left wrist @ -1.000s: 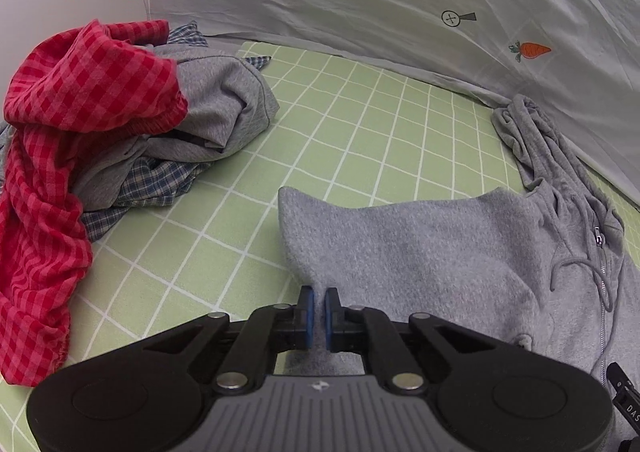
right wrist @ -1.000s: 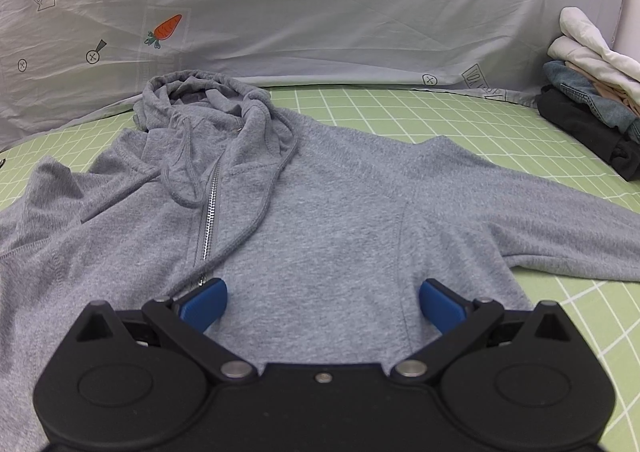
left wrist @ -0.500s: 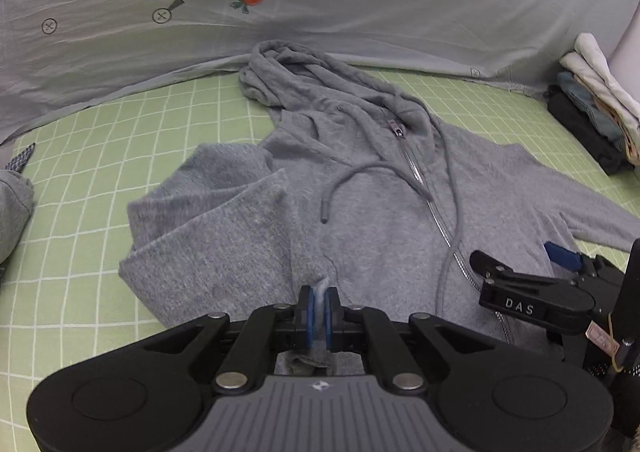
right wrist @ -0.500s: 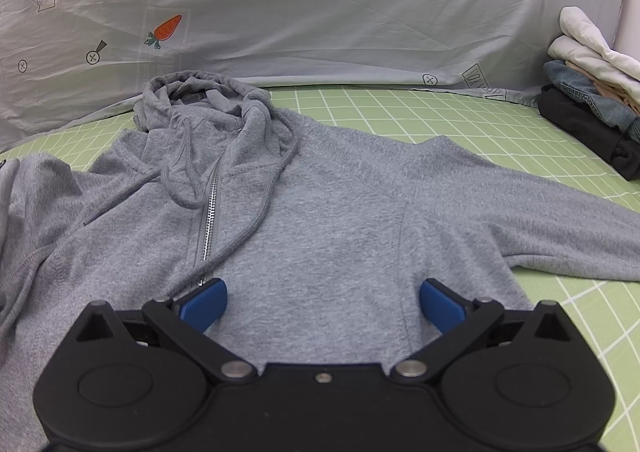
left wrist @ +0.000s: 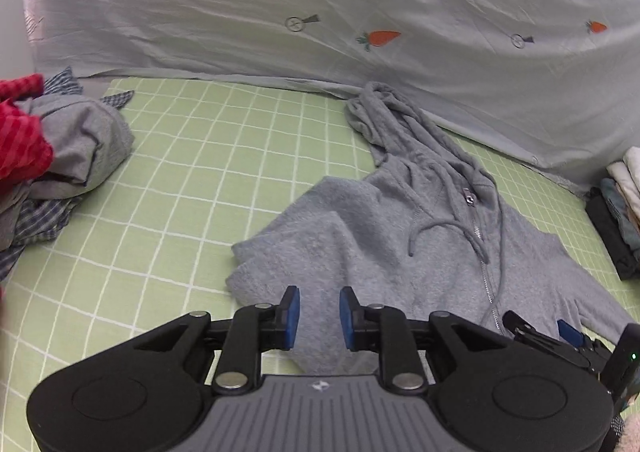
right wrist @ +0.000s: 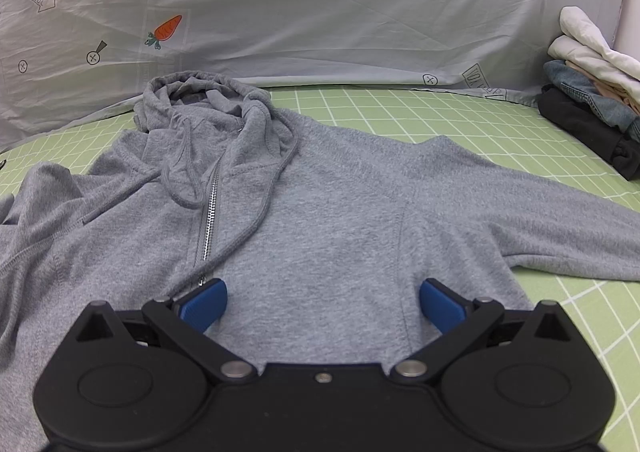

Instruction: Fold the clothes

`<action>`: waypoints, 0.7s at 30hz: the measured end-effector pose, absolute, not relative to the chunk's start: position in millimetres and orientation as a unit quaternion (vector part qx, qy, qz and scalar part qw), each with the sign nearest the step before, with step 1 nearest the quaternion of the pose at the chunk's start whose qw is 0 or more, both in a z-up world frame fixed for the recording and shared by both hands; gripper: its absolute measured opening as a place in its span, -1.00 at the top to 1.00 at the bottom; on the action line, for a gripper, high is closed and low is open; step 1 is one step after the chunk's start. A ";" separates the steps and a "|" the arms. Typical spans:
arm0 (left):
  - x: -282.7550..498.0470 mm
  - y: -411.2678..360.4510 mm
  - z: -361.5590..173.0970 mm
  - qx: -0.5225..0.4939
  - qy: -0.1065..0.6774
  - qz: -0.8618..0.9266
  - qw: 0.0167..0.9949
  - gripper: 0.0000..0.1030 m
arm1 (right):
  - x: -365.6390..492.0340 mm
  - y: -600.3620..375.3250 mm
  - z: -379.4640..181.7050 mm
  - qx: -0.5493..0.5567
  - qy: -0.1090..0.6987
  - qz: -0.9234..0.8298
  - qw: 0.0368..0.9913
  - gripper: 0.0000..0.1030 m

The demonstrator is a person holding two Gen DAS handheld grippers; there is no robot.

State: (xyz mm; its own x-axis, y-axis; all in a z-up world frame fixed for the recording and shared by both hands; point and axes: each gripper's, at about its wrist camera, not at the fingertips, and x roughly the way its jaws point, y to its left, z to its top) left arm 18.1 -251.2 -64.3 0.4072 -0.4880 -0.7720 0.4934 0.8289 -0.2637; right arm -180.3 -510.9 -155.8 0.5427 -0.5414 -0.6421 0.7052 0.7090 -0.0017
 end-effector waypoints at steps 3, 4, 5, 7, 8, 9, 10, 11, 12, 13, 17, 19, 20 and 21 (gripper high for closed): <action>31.7 -240.6 -77.7 -0.016 0.486 -0.263 0.833 0.53 | -180.4 -511.1 -155.9 0.130 0.316 -0.359 0.869 -1.00; 35.5 -237.8 -82.0 -0.021 0.494 -0.257 0.831 0.52 | -180.5 -511.1 -155.9 0.129 0.316 -0.358 0.869 -1.00; 37.4 -236.9 -86.8 -0.028 0.502 -0.256 0.826 0.46 | -180.6 -511.1 -155.9 0.129 0.316 -0.358 0.869 -1.00; 40.4 -237.2 -96.1 -0.041 0.517 -0.257 0.816 0.36 | -180.9 -511.2 -155.9 0.129 0.316 -0.358 0.869 -1.00; 40.9 -238.9 -99.6 -0.046 0.522 -0.260 0.811 0.34 | -181.0 -511.2 -156.0 0.129 0.316 -0.357 0.869 -1.00; 41.4 -240.7 -103.0 -0.052 0.526 -0.263 0.807 0.34 | -181.0 -511.2 -156.0 0.129 0.316 -0.358 0.869 -1.00; 40.7 -242.9 -106.5 -0.055 0.530 -0.270 0.802 0.34 | -180.9 -511.1 -156.0 0.129 0.316 -0.358 0.869 -1.00; 40.3 -245.4 -108.8 -0.055 0.532 -0.273 0.799 0.34 | -180.9 -511.1 -156.0 0.129 0.316 -0.358 0.869 -1.00; 40.1 -247.9 -110.9 -0.054 0.534 -0.276 0.797 0.37 | -180.9 -511.0 -156.0 0.129 0.316 -0.358 0.869 -1.00; 39.8 -250.5 -113.0 -0.053 0.536 -0.278 0.795 0.38 | -180.9 -510.9 -156.0 0.129 0.316 -0.358 0.869 -1.00; 38.9 -251.8 -113.4 -0.057 0.532 -0.282 0.797 0.92 | -180.7 -510.9 -156.0 0.129 0.316 -0.358 0.869 -1.00; 36.6 -252.7 -109.3 -0.042 0.522 -0.277 0.806 0.95 | -180.8 -511.0 -156.0 0.129 0.316 -0.357 0.869 -1.00; 35.8 -252.4 -105.3 -0.032 0.514 -0.271 0.814 0.96 | -180.9 -511.1 -156.0 0.129 0.316 -0.357 0.869 -1.00; 35.1 -251.6 -102.4 -0.024 0.507 -0.268 0.819 0.96 | -180.9 -511.1 -156.0 0.129 0.316 -0.357 0.869 -1.00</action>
